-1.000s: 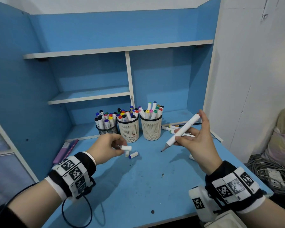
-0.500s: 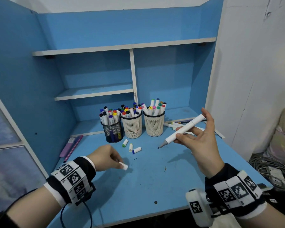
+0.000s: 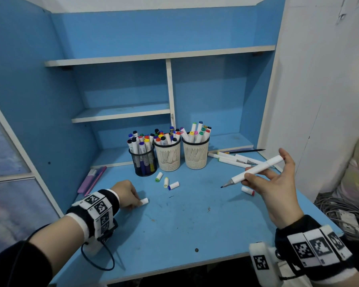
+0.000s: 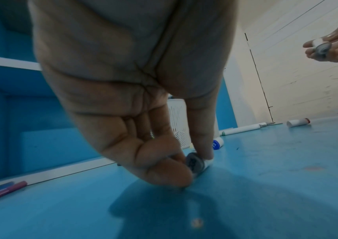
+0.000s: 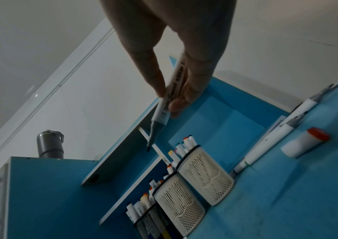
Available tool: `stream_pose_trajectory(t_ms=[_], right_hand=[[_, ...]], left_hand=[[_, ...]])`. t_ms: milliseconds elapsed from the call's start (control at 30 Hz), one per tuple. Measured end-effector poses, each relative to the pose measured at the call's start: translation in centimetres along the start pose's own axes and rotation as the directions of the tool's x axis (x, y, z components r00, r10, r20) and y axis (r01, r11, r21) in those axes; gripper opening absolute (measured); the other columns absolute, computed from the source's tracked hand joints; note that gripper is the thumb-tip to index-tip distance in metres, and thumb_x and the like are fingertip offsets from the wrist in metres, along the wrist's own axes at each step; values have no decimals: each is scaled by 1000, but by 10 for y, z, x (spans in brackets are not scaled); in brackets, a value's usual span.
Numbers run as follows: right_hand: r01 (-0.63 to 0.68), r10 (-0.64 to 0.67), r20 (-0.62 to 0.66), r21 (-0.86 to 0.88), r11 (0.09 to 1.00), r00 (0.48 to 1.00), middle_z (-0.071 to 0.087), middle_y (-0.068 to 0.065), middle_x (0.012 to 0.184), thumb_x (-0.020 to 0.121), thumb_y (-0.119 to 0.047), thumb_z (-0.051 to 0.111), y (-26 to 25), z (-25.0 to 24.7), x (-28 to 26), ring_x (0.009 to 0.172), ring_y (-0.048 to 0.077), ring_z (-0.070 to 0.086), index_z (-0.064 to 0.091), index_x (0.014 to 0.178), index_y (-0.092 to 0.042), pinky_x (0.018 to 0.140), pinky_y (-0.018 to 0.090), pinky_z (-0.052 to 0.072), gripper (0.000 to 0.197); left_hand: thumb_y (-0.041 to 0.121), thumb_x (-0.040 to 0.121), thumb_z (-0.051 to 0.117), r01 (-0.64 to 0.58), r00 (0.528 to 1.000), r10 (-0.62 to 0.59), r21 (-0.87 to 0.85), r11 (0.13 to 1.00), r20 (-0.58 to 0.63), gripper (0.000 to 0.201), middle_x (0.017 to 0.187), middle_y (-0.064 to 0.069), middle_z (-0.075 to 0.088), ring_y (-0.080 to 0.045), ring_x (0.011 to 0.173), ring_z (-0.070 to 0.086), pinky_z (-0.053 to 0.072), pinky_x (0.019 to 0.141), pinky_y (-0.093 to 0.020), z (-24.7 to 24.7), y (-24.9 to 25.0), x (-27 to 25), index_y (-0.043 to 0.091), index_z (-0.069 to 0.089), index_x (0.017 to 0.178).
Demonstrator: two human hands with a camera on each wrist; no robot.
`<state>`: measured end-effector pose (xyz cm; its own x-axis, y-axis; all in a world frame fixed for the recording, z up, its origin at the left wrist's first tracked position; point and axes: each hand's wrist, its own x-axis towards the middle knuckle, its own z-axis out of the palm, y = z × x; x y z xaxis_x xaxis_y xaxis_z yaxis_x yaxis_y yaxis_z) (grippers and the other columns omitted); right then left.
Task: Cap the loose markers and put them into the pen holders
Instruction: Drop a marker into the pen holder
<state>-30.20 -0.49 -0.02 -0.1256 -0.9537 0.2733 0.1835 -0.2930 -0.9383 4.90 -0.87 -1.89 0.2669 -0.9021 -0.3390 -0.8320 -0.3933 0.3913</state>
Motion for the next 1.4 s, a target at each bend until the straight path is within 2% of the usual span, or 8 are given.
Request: stream_pose_trajectory(t_ms=[233,367,467,733,900,1100,1267,1400], right_hand=[[9,-9,-22,3,1000,1000,64,20,95,79,18,60,8,-5,-5,71,17,70,28,134,-42,68,30,59,87],[4,-4,-26,-9,1000,1000,66,21,93,79,19,60,15,-10,-7,76,20,71,26,136,-43,73,32,59,91],[-1,0,-26,-11,1000,1000,68,18,92,78,20,60,18,-15,-8,77,19,71,26,135,-45,72,31,59,92],[-51,55,-137,29,998,989,67,22,97,79,18,60,33,-41,-8,71,19,70,24,138,-42,71,26,58,91],[-110,121,-196,65,992,973,67,22,99,79,17,61,41,-58,-9,74,20,68,24,138,-42,68,23,58,91],[-148,163,-192,88,985,968,67,23,99,80,17,60,49,-59,-9,83,25,66,25,136,-43,69,26,59,89],[-169,183,-146,105,980,972,66,22,99,80,18,58,52,-49,-12,81,20,69,25,138,-41,68,26,59,89],[-188,203,-121,120,975,972,64,26,104,80,19,58,55,-41,-14,96,27,66,26,138,-41,67,27,59,90]], left_hand=[[24,79,73,14,999,-13,22,1000,-39,24,68,-2,65,-11,58,58,46,50,-18,1,30,18,5,71,94],[23,80,73,-41,987,51,72,997,-150,29,99,-5,63,-18,86,56,43,68,-23,5,45,30,8,68,104],[23,80,71,-151,967,162,70,986,-195,31,110,-5,61,-16,90,52,41,74,-23,11,55,37,12,65,108],[29,82,69,-335,930,355,178,925,-92,31,111,-5,64,-20,102,58,47,86,-25,28,83,43,11,68,107],[38,81,70,-366,922,383,201,909,-53,29,105,-2,67,-12,90,56,45,78,-21,35,94,46,14,72,98],[22,83,67,-454,886,463,213,865,13,16,102,-2,67,-8,84,54,46,76,-21,43,100,39,16,71,99],[17,83,66,-522,852,515,252,815,98,23,118,0,62,-10,93,59,46,86,-22,40,87,31,19,69,106],[16,86,62,-512,855,509,299,805,93,37,137,3,48,-15,113,53,40,91,-21,26,69,22,19,60,123]])
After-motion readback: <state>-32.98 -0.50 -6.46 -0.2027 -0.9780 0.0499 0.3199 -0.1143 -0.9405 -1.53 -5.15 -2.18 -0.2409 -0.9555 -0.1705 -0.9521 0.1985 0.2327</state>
